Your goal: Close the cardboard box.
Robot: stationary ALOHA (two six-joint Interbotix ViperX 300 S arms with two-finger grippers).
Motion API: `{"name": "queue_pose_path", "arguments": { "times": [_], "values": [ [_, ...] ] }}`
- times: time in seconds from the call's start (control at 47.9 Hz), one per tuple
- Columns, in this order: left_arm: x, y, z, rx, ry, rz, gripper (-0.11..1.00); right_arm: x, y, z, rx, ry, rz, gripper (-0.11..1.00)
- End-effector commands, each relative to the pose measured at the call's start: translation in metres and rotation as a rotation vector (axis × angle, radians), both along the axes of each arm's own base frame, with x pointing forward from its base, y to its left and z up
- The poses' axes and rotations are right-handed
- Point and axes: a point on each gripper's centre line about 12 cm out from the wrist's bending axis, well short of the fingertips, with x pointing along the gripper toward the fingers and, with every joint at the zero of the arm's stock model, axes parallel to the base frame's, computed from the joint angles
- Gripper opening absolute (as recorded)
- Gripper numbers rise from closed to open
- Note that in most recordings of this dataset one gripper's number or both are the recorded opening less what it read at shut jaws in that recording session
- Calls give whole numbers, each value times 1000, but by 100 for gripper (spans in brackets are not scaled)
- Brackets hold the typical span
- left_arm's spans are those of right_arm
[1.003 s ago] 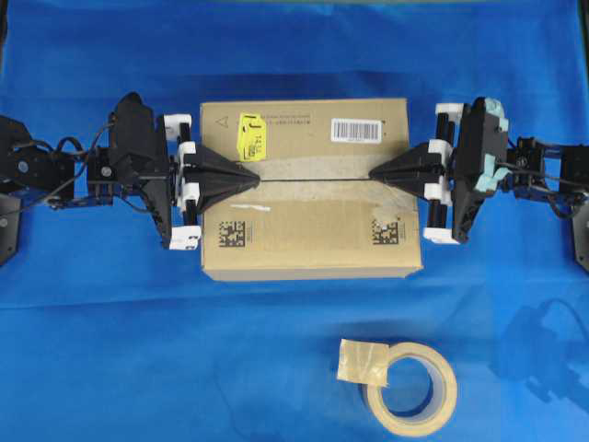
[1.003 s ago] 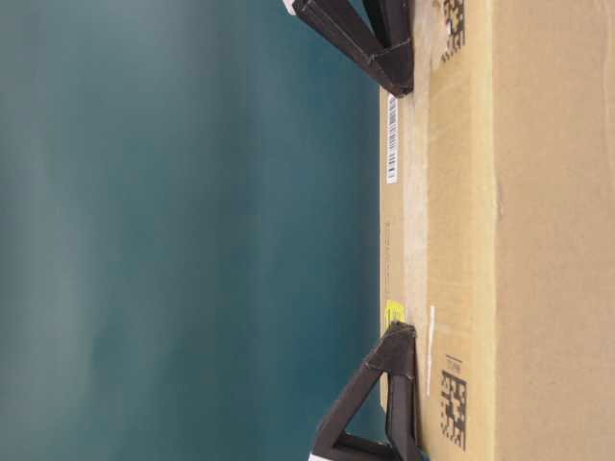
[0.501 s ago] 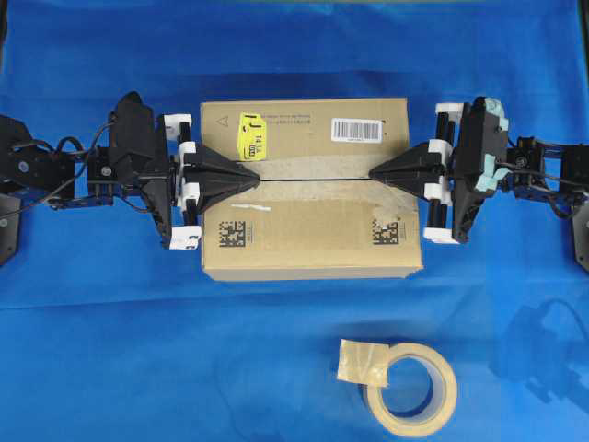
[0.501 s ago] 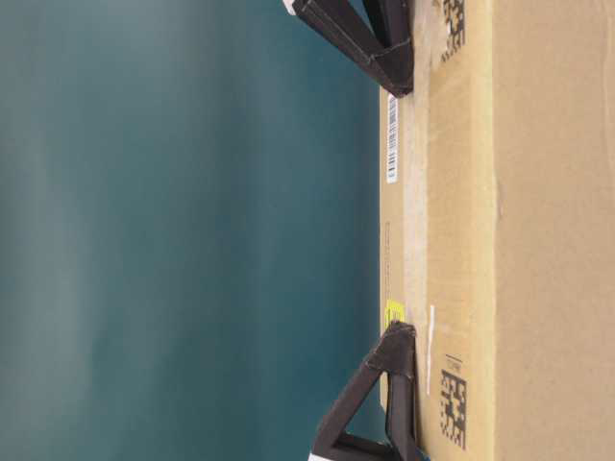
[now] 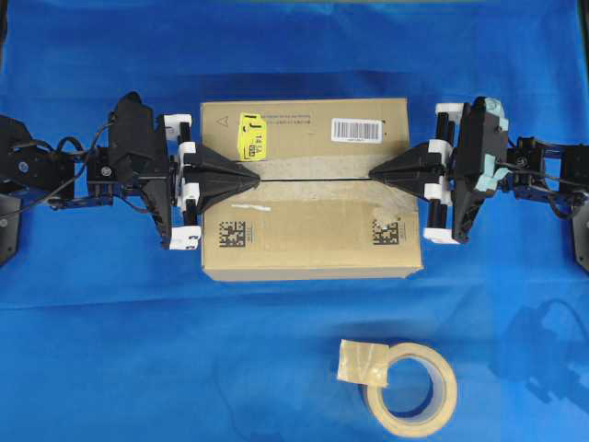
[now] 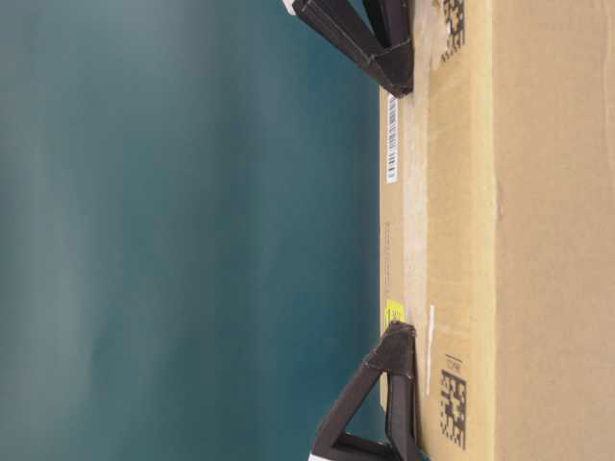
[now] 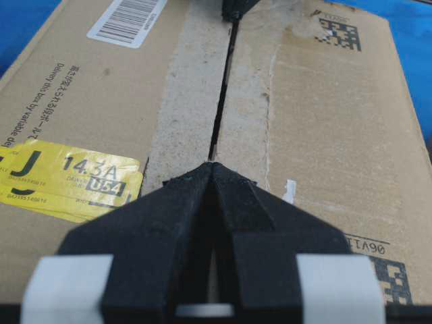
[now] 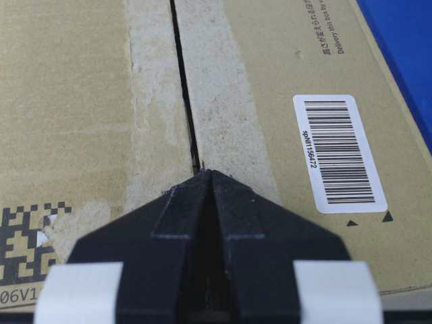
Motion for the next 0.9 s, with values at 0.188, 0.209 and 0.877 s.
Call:
{"name": "queue_pose_path", "arguments": {
  "times": [0.188,0.209,0.877],
  "values": [
    [1,1,3,-2,-11,2,0,5,1,8,-2,-34,3,0],
    [1,0,3,-2,-9,1,0,5,2,9,-2,-35,5,0],
    [1,1,3,-2,-9,4,0,7,7,12,-3,-63,19,0]
  ]
}}
